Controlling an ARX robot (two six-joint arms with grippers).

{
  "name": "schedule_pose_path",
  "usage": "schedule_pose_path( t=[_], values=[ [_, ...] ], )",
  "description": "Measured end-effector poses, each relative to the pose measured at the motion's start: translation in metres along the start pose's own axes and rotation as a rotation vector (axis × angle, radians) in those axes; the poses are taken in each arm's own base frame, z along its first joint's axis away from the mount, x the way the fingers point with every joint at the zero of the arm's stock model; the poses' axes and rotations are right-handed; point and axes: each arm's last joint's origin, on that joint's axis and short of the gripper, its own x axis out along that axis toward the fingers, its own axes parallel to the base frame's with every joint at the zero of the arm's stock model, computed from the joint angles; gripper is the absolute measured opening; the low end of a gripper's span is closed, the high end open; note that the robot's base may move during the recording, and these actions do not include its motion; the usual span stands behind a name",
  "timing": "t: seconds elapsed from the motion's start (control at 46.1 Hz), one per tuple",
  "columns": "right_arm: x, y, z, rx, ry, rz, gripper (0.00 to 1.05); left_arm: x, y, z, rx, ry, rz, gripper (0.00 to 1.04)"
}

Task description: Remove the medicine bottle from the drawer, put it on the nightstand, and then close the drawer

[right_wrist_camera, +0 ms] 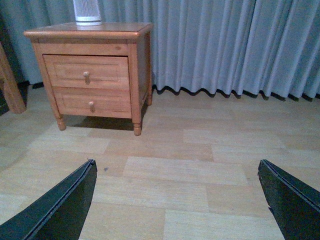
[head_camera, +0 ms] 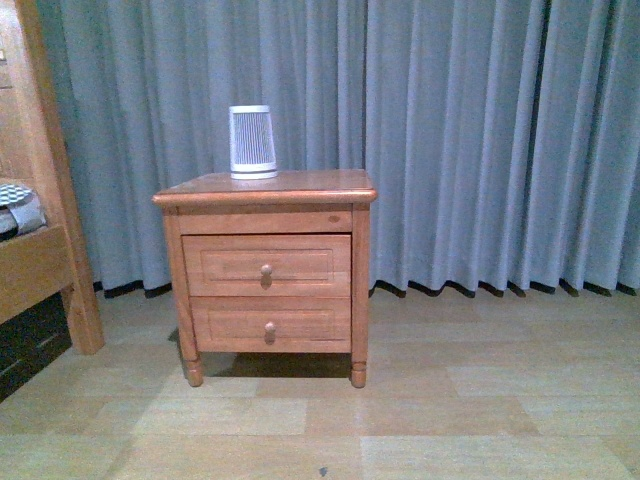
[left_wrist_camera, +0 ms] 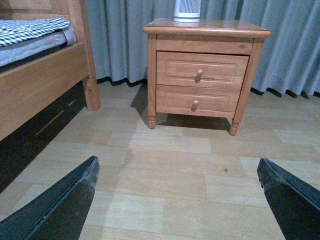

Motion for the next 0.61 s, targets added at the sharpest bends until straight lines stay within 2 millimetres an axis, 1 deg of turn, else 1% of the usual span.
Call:
schedule_pose_path(
  t=[0.608],
  values=[
    [0.0, 0.0, 0.0, 0.0, 0.0, 0.0, 0.98, 0.0, 0.0, 0.0, 0.0, 0.0, 0.0, 0.98]
  ],
)
